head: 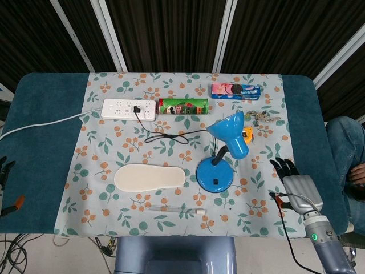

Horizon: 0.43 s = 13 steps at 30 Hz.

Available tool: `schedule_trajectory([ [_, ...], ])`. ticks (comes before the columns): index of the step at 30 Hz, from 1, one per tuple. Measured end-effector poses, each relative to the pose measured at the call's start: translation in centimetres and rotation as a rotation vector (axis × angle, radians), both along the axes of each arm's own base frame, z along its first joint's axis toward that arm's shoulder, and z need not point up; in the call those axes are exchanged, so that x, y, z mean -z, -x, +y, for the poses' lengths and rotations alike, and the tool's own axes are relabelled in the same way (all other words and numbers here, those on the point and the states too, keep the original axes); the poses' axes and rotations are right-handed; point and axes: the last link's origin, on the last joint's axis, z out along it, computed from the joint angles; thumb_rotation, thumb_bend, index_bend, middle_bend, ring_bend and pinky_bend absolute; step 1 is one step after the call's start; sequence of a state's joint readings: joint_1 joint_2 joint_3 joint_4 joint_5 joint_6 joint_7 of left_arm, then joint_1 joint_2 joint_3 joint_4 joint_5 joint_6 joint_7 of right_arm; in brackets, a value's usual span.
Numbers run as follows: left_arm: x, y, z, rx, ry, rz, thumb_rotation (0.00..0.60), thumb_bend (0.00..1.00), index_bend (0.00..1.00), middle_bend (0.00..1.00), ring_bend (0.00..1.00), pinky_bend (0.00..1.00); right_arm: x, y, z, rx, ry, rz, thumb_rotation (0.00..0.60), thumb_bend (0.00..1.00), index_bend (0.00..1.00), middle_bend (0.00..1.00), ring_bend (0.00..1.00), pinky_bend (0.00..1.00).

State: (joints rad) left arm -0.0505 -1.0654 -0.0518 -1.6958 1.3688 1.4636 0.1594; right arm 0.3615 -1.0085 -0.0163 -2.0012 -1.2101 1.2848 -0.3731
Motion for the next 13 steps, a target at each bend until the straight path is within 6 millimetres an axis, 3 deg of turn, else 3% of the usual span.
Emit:
schedule_trajectory([
  [7, 0.1, -0.1, -0.1, 0.002, 0.005, 0.001, 0.6, 0.25, 0.1, 0.0, 0.0, 0.15, -1.6, 3.8, 3.0, -0.054, 0.209, 0.003, 0.6, 0.24, 0.0, 0.0, 0.0, 0.0],
  [13, 0.0, -0.1, -0.1, 0.008, 0.0, 0.001, 0.6, 0.25, 0.1, 0.0, 0.0, 0.15, -1.1, 6.3, 4.5, -0.069, 0.22, 0.044, 0.6, 0.24, 0.0, 0.0, 0.0, 0.0],
])
